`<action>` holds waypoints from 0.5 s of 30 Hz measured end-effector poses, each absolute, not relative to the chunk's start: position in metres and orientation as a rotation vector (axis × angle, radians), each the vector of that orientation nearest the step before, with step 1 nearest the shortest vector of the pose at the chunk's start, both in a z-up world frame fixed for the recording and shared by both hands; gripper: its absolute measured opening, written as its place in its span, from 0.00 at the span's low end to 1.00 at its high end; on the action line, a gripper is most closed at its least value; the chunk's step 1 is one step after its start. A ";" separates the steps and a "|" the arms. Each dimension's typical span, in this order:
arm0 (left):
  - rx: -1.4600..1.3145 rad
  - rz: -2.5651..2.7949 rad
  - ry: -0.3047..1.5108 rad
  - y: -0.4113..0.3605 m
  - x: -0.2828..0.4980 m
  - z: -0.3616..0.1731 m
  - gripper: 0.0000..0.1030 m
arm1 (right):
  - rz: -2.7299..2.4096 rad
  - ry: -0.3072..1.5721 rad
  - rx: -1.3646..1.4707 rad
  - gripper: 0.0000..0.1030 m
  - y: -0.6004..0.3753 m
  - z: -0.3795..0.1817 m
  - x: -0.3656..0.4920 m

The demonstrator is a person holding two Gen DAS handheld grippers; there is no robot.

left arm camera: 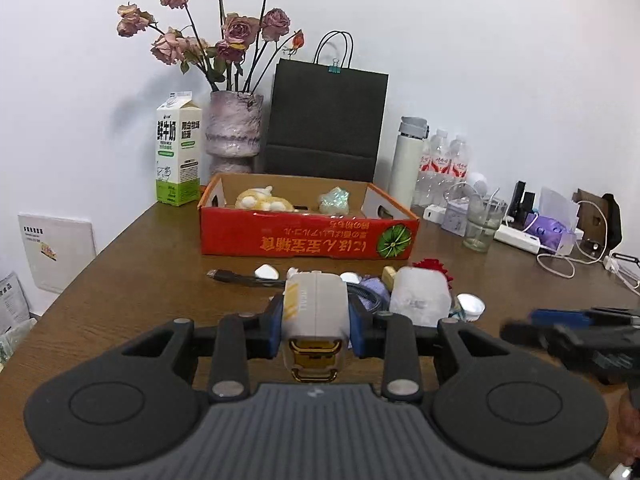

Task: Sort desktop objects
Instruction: 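Carry the cube and navy case into the cardboard box and release both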

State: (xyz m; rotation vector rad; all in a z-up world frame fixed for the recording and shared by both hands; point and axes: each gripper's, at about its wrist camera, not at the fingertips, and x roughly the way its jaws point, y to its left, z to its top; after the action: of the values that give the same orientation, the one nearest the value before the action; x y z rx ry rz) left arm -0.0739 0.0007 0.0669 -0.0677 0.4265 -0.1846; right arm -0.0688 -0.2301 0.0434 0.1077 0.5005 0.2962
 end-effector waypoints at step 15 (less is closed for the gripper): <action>-0.101 -0.216 0.452 0.020 -0.051 0.075 0.31 | 0.311 0.673 0.050 0.56 -0.224 0.026 -0.055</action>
State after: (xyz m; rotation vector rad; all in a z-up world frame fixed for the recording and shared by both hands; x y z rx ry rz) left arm -0.0514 0.0195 0.0752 -0.1008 0.4518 -0.2165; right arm -0.0555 -0.2238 0.0264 0.0500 0.6735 0.3106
